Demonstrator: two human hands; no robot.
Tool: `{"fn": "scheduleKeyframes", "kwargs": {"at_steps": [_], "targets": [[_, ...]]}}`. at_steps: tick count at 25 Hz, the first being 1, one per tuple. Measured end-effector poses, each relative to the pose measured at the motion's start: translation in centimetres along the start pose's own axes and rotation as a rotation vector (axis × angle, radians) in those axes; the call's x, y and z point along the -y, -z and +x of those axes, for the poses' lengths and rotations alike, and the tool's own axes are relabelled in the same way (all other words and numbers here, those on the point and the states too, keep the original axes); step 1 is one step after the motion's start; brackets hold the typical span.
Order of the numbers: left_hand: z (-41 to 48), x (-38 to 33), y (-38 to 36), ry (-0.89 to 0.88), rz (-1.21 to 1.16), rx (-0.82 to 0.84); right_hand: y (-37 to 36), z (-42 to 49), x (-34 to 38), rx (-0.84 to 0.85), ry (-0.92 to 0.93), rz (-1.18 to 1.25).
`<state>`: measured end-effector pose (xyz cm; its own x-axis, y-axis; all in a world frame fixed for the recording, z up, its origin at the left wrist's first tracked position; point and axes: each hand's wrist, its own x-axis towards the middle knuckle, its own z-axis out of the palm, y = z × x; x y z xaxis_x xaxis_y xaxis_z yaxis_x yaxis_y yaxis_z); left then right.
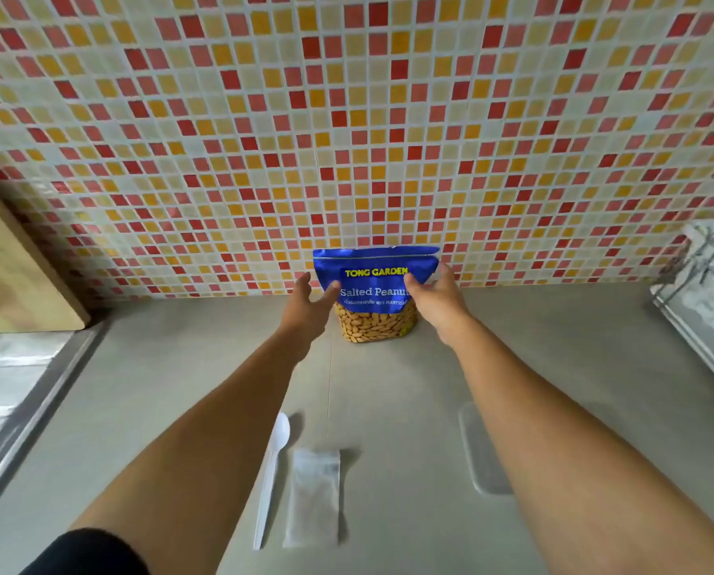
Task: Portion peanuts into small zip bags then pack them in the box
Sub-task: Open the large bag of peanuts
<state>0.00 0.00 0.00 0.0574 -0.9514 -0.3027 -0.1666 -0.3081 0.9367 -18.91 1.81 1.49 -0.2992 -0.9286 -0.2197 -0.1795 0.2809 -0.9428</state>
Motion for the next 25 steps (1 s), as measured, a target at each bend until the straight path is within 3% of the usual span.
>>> {"fn": "scheduleKeyframes", "kwargs": {"at_steps": [5, 9, 16, 25], "targets": [[1.9, -0.5, -0.8, -0.059, -0.065, 0.058, -1.6, 2.5, -1.7, -0.013, -0.062, 0.199], [1.9, -0.6, -0.1, -0.110, -0.095, 0.076, -0.9, 3.1, -2.5, -0.033, -0.015, 0.144], [-4.3, -2.2, 2.7, -0.154, 0.236, 0.212, 3.2, -3.1, -1.6, 0.093, 0.042, 0.153], [-16.4, 2.4, 1.3, -0.169, 0.404, 0.170, 6.2, -10.3, -5.2, 0.236, -0.037, 0.077]]}}
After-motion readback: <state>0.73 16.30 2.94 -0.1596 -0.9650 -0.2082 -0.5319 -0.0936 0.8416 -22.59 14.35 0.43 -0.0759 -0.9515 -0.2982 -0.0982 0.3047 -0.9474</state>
